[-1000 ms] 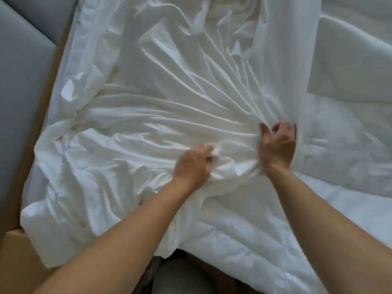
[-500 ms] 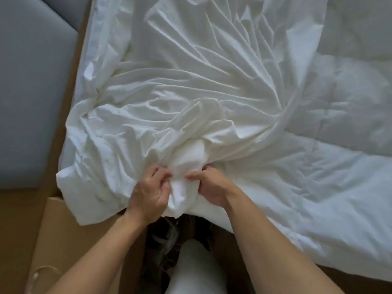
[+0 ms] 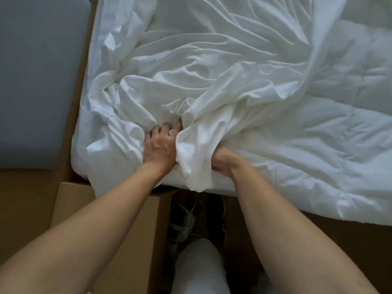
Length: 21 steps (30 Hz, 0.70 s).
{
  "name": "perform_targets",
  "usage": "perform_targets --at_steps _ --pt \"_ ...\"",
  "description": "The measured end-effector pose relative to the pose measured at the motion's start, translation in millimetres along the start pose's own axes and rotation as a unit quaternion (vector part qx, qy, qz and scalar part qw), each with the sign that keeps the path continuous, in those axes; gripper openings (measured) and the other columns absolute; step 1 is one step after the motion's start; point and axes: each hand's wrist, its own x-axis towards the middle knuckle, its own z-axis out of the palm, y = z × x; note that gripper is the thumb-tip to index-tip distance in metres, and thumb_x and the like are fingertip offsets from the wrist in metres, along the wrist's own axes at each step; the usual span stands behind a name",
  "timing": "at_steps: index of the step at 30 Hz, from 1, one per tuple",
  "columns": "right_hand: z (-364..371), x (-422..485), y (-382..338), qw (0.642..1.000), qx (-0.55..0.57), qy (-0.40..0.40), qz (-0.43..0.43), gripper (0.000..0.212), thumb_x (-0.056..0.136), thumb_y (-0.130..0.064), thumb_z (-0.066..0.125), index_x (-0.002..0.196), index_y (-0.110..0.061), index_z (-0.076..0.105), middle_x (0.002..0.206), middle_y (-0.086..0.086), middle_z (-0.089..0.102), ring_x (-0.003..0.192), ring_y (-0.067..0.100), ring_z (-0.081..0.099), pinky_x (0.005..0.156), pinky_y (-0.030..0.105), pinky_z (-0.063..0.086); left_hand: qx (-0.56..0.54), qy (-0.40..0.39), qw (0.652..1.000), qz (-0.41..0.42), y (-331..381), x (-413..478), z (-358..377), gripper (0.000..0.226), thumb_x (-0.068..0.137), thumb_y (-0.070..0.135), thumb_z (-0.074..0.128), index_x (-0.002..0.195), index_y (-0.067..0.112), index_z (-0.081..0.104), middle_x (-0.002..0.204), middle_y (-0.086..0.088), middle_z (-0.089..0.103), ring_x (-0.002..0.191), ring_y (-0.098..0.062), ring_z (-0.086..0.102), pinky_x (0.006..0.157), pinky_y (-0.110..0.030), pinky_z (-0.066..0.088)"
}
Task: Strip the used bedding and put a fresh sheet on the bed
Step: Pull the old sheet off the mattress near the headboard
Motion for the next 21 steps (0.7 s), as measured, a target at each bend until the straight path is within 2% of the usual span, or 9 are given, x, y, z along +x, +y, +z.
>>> perform_targets --at_steps 2,4,6,8,11,14,16,18,21 --pt "7 8 5 0.999 -0.02 0.036 -0.018 0.022 0.101 -0.011 0.058 0.121 -0.019 0.056 0.094 -0.008 0.059 0.067 -0.019 0.06 0.056 0.003 0.046 -0.04 0.046 0.998 0.01 -4 2 5 0.059 0.086 0.036 0.069 0.137 0.019 0.046 0.116 -0.013 0.063 0.102 -0.04 0.059 0.088 -0.055 0.045" --pt "11 9 19 0.995 -0.044 0.075 -0.041 0.012 0.104 -0.01 0.047 0.111 -0.017 0.054 0.081 -0.008 0.062 0.056 -0.015 0.059 0.054 0.005 0.046 -0.089 0.068 0.994 0.012 -12 6 6 0.052 0.082 0.028 0.072 0.128 0.02 0.047 0.112 -0.011 0.066 0.101 -0.04 0.06 0.089 -0.053 0.044" --pt "10 8 40 0.983 -0.104 0.144 -0.045 0.01 0.105 -0.017 0.046 0.096 -0.02 0.05 0.079 -0.006 0.068 0.074 0.005 0.069 0.069 0.022 0.056 -0.104 0.084 0.991 0.008 -24 11 5 0.054 0.076 0.021 0.074 0.12 0.02 0.043 0.105 -0.015 0.065 0.098 -0.04 0.06 0.089 -0.053 0.045" --pt "2 3 65 0.969 -0.15 0.194 -0.012 0.01 0.101 -0.011 0.052 0.093 -0.017 0.05 0.088 -0.003 0.063 0.091 0.022 0.063 0.083 0.034 0.053 -0.069 0.09 0.994 0.005 -35 15 3 0.055 0.07 0.014 0.076 0.114 0.018 0.042 0.101 -0.018 0.063 0.093 -0.042 0.06 0.085 -0.053 0.047" --pt "-29 -31 87 0.933 -0.17 0.317 -0.034 0.02 0.081 -0.036 0.061 0.07 -0.021 0.055 0.061 -0.011 0.06 0.062 0.003 0.06 0.056 0.017 0.046 -0.01 0.071 0.997 0.014 -40 13 8 0.05 0.071 0.017 0.077 0.113 0.01 0.05 0.102 -0.021 0.062 0.09 -0.044 0.06 0.079 -0.053 0.048" --pt "-70 -80 87 0.914 -0.191 0.351 -0.067 0.031 0.072 -0.063 0.062 0.072 -0.032 0.067 0.067 -0.017 0.069 0.067 -0.009 0.064 0.051 0.006 0.045 0.016 0.044 0.999 0.024 -37 6 18 0.054 0.077 0.021 0.072 0.123 0.007 0.049 0.109 -0.022 0.062 0.093 -0.045 0.06 0.08 -0.053 0.047" --pt "-107 -117 85 0.9 -0.176 0.395 -0.051 0.03 0.071 -0.071 0.068 0.077 -0.042 0.07 0.072 -0.016 0.071 0.067 -0.001 0.068 0.052 0.012 0.048 0.032 0.034 0.998 0.033 -39 1 22 0.052 0.08 0.024 0.07 0.125 0.007 0.049 0.109 -0.023 0.062 0.094 -0.046 0.059 0.08 -0.053 0.048" --pt "-150 -160 85 0.869 -0.188 0.457 -0.035 0.045 0.068 -0.078 0.068 0.073 -0.033 0.067 0.067 -0.011 0.068 0.063 0.006 0.065 0.049 0.019 0.046 0.043 0.013 0.998 0.033 -44 -2 23 0.053 0.08 0.024 0.071 0.127 0.008 0.051 0.11 -0.023 0.062 0.096 -0.047 0.059 0.081 -0.053 0.048" --pt "-196 -212 89 0.836 -0.14 0.53 -0.007 0.065 0.053 -0.088 0.062 0.079 -0.029 0.062 0.081 -0.006 0.067 0.075 0.017 0.065 0.061 0.03 0.051 0.04 -0.009 0.999 0.026 -38 -4 15 0.051 0.084 0.026 0.067 0.13 0.01 0.051 0.118 -0.022 0.06 0.104 -0.046 0.055 0.087 -0.053 0.046"
